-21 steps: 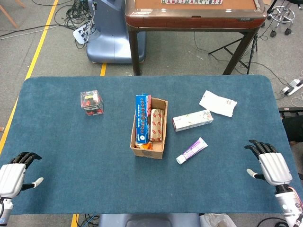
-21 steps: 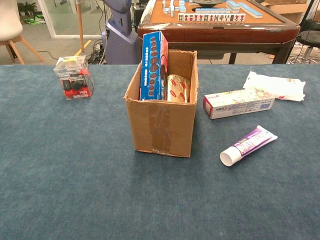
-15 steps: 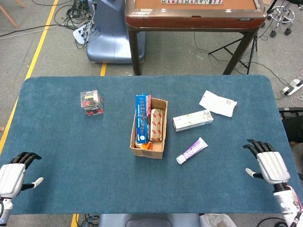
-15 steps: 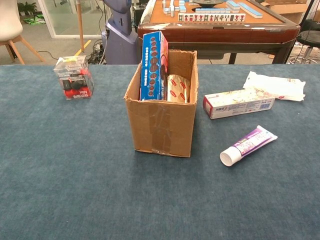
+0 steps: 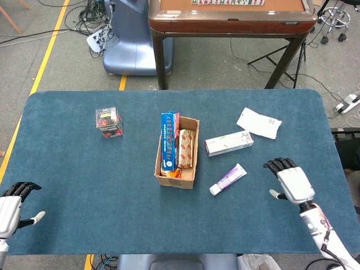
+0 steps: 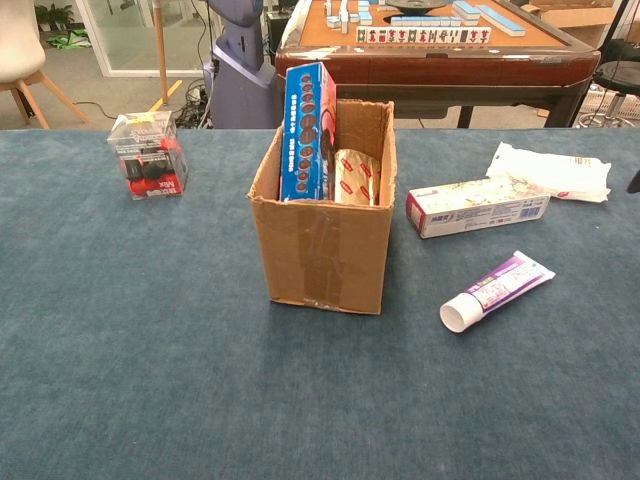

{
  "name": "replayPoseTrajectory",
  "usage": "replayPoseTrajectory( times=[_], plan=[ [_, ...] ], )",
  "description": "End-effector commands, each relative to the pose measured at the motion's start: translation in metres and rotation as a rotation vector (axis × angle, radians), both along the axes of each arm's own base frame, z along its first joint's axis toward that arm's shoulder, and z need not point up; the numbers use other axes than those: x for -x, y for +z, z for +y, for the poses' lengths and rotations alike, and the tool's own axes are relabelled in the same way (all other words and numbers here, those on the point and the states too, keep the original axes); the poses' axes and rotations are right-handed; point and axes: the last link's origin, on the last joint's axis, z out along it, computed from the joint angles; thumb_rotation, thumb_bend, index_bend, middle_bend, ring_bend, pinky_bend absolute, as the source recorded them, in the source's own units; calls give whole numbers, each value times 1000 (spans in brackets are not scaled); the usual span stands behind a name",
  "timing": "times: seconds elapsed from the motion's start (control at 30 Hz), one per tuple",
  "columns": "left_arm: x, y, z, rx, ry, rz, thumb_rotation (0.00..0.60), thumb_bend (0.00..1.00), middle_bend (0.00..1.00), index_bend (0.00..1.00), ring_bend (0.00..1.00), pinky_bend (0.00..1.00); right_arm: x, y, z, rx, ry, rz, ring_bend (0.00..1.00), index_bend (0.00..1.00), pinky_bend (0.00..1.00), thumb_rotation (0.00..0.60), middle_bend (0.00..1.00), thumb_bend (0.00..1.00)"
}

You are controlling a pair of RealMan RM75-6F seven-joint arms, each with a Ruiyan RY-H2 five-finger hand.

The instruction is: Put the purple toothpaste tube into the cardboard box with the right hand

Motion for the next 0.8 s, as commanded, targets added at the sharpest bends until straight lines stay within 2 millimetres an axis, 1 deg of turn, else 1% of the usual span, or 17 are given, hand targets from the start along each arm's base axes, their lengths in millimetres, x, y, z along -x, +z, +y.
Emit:
replayPoseTrajectory(
  times=[0.03, 0.2, 0.37, 0.5, 0.8],
  plan=[
    [0, 2, -1, -7, 3, -2, 600, 112, 295, 310, 212, 349, -19, -22, -18, -69, 57, 27, 170, 288, 234, 600, 270, 0],
    [2, 6, -3, -19, 16, -3, 600, 112, 295, 296, 211, 349, -39, -47, -34, -148, 101, 39, 171, 296, 234, 600, 283, 0],
    [4, 12, -2, -34, 28, -7, 600, 112, 294, 296, 212, 349, -52, -70, -44, -215, 132, 62, 174, 302, 234, 600, 291, 0],
    [4, 14, -3, -38, 31, -9, 600, 112, 295, 296, 212, 349, -58, -84, -49, -250, 150, 76, 174, 313, 234, 600, 298, 0],
    [4, 19, -5, -53, 32, -12, 600, 112, 294, 297, 212, 349, -67, -102, -50, -300, 173, 102, 174, 336, 234, 600, 317, 9]
  ],
)
